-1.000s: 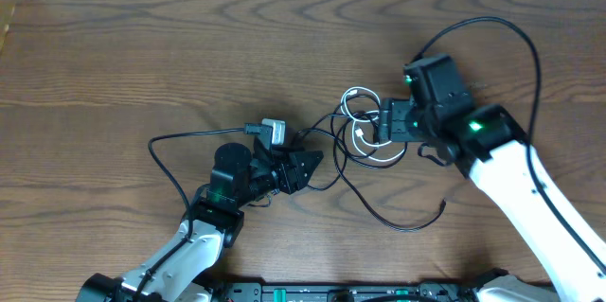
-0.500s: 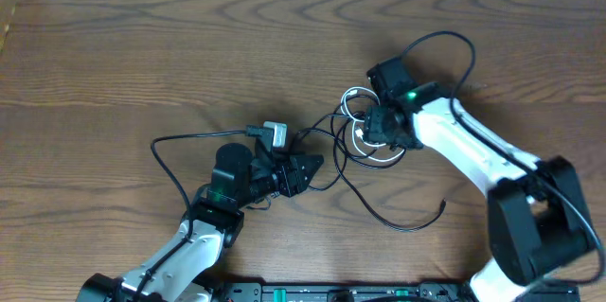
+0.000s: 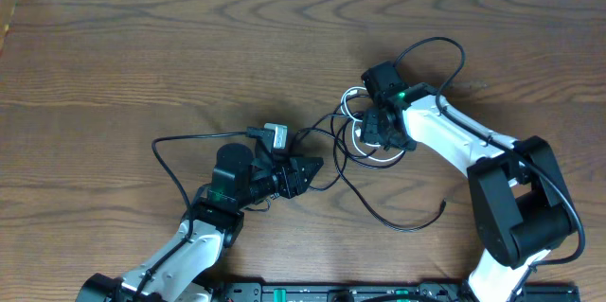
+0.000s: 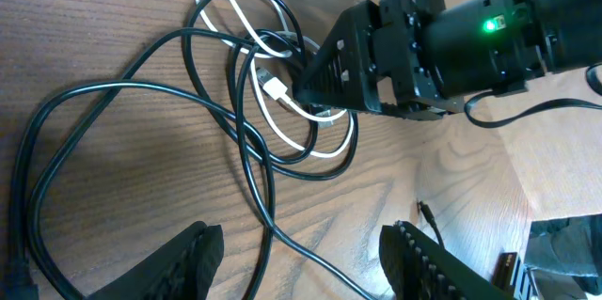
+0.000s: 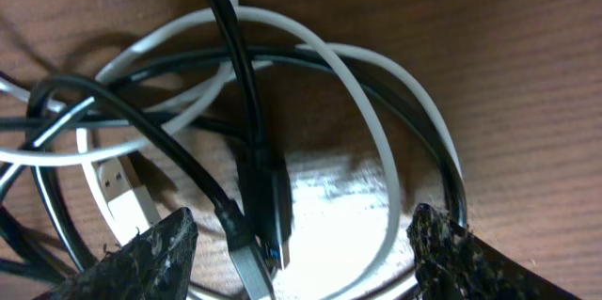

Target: Untangle cables

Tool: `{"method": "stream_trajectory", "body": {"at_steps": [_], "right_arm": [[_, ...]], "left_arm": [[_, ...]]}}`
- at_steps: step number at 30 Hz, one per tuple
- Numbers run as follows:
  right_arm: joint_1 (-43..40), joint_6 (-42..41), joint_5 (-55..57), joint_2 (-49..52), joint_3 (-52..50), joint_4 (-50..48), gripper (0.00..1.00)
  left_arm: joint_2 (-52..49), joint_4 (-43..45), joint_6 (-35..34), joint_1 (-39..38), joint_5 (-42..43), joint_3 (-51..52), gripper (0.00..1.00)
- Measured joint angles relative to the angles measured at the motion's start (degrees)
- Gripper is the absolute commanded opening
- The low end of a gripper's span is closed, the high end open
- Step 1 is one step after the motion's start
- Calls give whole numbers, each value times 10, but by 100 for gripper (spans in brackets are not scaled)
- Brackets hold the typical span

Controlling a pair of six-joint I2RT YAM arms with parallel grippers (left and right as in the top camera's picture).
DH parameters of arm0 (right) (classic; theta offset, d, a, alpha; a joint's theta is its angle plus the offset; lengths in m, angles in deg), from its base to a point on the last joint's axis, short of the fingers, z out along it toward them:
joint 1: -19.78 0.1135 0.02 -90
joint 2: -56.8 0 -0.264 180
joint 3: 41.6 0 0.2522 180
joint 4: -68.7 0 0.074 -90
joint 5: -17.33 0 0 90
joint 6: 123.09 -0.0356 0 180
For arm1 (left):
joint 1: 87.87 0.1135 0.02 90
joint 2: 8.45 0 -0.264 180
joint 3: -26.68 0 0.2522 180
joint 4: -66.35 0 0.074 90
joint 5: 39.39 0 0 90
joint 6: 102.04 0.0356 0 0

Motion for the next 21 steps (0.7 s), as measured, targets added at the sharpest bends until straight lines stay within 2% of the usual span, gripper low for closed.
{"method": "stream_trajectory", "body": {"at_steps": [4, 5, 6, 8, 9, 18, 21], "right_arm": [[0, -2, 0, 9, 0, -7, 63], [0, -2, 0, 10, 0, -8, 56], [0, -2, 0, 10, 0, -9, 42], [0, -5, 0, 10, 0, -12, 5], [0, -6, 0, 10, 0, -12, 1], [1, 22, -53, 10, 0, -80, 1], [1, 45, -73, 3, 0, -94, 1]], "left_arm": [[0, 0, 0, 0, 0, 0, 59], [0, 0, 0, 0, 0, 0, 59], [0, 0, 0, 0, 0, 0, 59], [0, -1, 0, 0, 0, 0, 59], [0, -2, 0, 0, 0, 0, 59], [0, -31, 0, 0, 0, 0, 59], [0, -33, 0, 0, 2, 0, 62]]}}
